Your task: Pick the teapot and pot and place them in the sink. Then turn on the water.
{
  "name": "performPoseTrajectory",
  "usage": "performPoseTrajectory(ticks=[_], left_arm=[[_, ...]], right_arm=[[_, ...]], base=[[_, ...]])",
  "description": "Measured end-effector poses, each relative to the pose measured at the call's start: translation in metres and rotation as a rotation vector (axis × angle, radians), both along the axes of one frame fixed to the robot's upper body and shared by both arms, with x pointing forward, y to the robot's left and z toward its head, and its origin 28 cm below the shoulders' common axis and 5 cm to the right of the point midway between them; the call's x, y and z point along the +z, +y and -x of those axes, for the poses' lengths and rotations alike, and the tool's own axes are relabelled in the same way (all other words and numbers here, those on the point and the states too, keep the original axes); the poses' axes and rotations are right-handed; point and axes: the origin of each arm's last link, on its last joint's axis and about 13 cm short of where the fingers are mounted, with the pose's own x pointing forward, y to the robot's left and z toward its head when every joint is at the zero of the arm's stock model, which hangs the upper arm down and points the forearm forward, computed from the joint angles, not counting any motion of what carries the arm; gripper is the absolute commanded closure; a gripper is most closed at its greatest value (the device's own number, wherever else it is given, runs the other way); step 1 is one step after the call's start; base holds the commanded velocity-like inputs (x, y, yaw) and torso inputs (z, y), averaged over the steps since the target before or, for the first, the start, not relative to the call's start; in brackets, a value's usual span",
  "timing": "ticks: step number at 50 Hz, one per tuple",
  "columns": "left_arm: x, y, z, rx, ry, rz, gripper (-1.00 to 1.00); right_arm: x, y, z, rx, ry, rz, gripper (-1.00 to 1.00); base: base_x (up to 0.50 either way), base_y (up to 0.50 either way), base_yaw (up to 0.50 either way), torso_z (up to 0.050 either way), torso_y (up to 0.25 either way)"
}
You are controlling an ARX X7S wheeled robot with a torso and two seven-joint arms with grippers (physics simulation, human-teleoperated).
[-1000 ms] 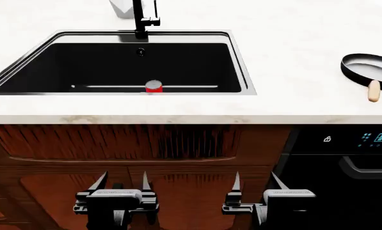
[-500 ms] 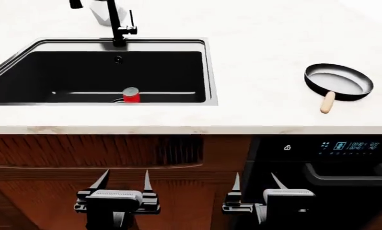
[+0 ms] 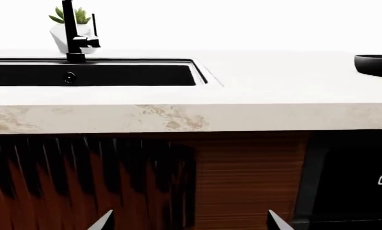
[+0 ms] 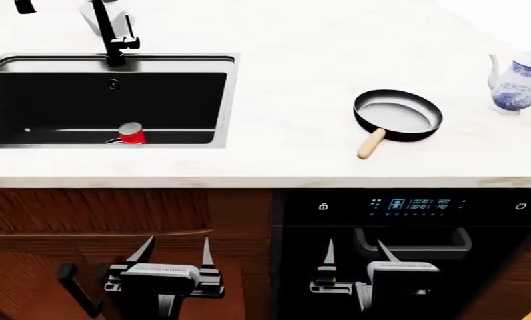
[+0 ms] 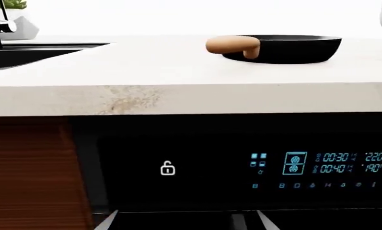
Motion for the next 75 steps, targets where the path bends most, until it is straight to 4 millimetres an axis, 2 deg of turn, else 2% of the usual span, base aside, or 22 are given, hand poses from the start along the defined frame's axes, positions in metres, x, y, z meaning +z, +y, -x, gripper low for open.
performPoseTrajectory(ticks=[75], left_arm=[[0.0018, -0.0008, 0.0005, -0.012, 0.024, 0.018, -1.00]], right_arm=[[0.0018, -0.0041, 0.0005, -0.020, 0.000, -0.008, -1.00]], base=[[0.00, -0.49, 0.00, 0.049, 0.006]])
